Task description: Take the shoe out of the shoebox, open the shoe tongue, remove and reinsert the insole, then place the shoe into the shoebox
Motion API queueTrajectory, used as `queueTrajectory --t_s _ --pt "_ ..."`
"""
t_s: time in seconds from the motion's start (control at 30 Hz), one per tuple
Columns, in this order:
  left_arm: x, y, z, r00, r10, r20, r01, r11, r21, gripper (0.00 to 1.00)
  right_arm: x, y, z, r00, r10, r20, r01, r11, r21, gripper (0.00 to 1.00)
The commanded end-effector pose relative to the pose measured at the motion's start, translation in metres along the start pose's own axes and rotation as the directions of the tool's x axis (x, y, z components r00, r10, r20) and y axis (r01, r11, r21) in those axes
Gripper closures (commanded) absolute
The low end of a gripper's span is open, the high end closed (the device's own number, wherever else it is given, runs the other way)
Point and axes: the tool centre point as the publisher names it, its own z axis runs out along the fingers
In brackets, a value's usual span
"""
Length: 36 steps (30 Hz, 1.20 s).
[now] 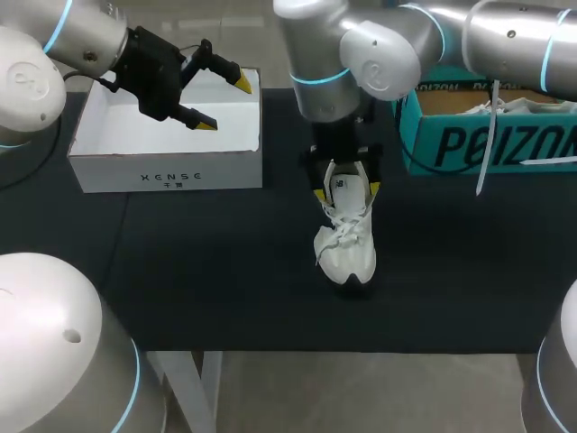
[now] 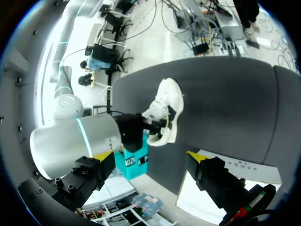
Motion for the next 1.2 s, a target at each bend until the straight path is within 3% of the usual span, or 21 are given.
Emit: queueTrajectory --t_s 0.03,0.3,0.5,0.53,0.57,0.6,0.63,0.93,1.2 --pt "0.000 0.000 0.000 1.000 0.001 -0.002 -0.001 1.000 -0.001 0.00 -0.002 -0.006 -0.006 1.000 0.000 0.006 0.000 1.000 -0.012 0.00" --pt "0.000 0.000 0.000 1.000 0.001 -0.002 -0.001 1.000 -0.001 0.00 -0.003 -0.032 -0.008 1.000 -0.004 0.015 0.003 1.000 0.011 0.00" --pt "0.000 0.000 0.000 1.000 0.001 -0.002 -0.001 1.000 -0.001 0.00 -0.005 -0.053 -0.022 1.000 -0.003 0.021 0.003 1.000 0.009 0.00" --pt "0.000 0.000 0.000 1.000 0.001 -0.002 -0.001 1.000 -0.001 0.00 -0.007 -0.056 -0.024 1.000 0.007 0.022 -0.007 1.000 0.006 0.18" --pt "0.000 0.000 0.000 1.000 0.001 -0.002 -0.001 1.000 -0.001 0.00 -0.007 -0.057 -0.026 1.000 0.010 0.022 -0.010 1.000 0.005 0.55" --pt "0.000 0.000 0.000 1.000 0.001 -0.002 -0.001 1.000 -0.001 0.00 -0.008 -0.058 -0.027 1.000 0.012 0.019 -0.012 1.000 0.001 0.72" --pt "0.000 0.000 0.000 1.000 0.001 -0.002 -0.001 1.000 -0.001 0.00 -0.008 -0.059 -0.028 1.000 0.011 0.018 -0.011 1.000 -0.003 1.00" --pt "0.000 0.000 0.000 1.000 0.001 -0.002 -0.001 1.000 -0.001 0.00 0.000 -0.054 -0.022 1.000 0.000 -0.027 0.000 1.000 -0.011 1.00" --pt "0.000 0.000 0.000 1.000 0.001 -0.002 -0.001 1.000 -0.001 0.00 -0.007 -0.030 -0.012 0.999 -0.012 0.043 0.014 0.999 -0.047 1.00"
